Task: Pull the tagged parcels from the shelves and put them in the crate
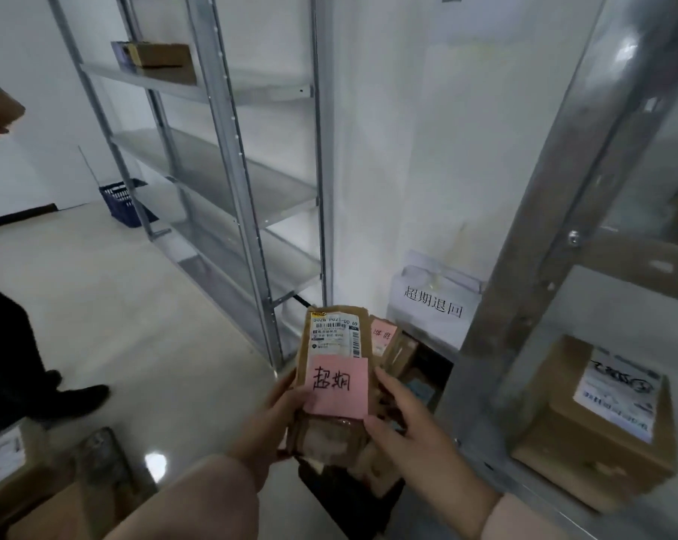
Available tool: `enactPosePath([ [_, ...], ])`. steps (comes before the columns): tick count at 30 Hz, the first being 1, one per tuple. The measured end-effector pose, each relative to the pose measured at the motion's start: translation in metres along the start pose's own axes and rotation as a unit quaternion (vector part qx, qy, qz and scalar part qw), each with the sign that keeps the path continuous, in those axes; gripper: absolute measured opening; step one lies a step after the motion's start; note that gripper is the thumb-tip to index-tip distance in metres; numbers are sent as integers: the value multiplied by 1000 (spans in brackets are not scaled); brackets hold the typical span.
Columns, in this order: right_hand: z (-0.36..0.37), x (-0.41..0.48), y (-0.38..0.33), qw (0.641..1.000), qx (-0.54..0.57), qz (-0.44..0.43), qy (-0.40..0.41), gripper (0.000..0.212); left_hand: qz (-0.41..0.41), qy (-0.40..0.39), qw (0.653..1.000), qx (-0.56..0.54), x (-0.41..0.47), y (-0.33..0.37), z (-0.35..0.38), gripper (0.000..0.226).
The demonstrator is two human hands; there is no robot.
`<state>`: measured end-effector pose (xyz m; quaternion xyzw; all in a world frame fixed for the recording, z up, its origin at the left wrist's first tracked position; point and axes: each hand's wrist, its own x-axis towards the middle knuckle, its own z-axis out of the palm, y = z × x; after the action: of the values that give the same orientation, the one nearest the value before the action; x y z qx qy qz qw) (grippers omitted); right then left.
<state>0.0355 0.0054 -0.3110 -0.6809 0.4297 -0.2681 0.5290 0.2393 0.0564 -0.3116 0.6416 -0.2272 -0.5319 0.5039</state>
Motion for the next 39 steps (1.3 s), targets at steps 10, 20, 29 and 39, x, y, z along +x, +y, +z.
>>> enactPosePath([
  [10,-10,99,23,991,-51,75,99,63,-69,-77,995,-2,163,24,13,20],
  [20,-22,169,50,937,-18,203,285,48,-173,-253,944,123,301,38,77,46],
  [29,-28,211,88,881,-76,251,395,72,-186,-350,895,204,391,-1,182,87],
  [39,-15,217,149,846,-91,355,387,60,-213,-317,887,260,437,-85,233,92],
])
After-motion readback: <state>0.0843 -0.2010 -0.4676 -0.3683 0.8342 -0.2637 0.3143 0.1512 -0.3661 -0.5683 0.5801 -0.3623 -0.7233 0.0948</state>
